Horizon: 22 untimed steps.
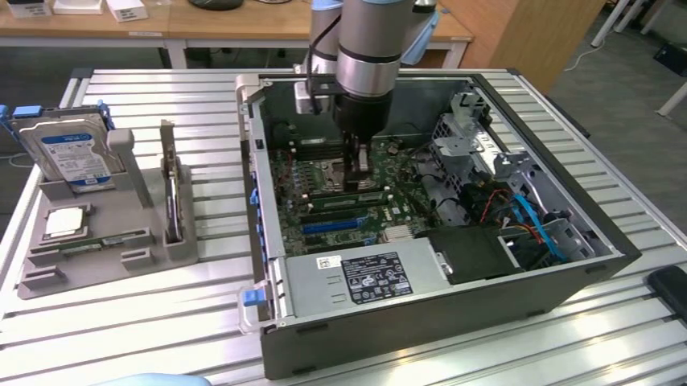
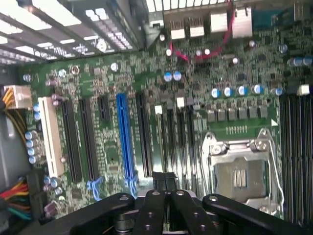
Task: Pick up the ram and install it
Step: 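Press down the ram until it locks into place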
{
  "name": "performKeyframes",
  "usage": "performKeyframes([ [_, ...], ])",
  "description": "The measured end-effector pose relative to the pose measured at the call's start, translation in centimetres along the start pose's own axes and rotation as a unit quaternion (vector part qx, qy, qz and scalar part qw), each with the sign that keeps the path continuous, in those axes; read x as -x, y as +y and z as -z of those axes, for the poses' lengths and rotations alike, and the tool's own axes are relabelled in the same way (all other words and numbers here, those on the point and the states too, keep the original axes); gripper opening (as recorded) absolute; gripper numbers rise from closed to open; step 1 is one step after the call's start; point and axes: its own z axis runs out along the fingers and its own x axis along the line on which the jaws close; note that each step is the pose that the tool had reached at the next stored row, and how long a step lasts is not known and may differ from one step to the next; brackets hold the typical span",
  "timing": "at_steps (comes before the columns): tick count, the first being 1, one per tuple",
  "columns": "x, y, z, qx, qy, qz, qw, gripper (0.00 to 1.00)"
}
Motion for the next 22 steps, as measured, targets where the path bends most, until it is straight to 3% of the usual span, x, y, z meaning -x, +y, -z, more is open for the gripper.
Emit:
performKeyframes([
  [15,0.4,-3.78,-0.04,0.0030,0.0004,0.000,1.0000,0.10],
  [22,0.6,-5.11,-0.06,0.0032,0.0004,0.000,1.0000,0.10],
])
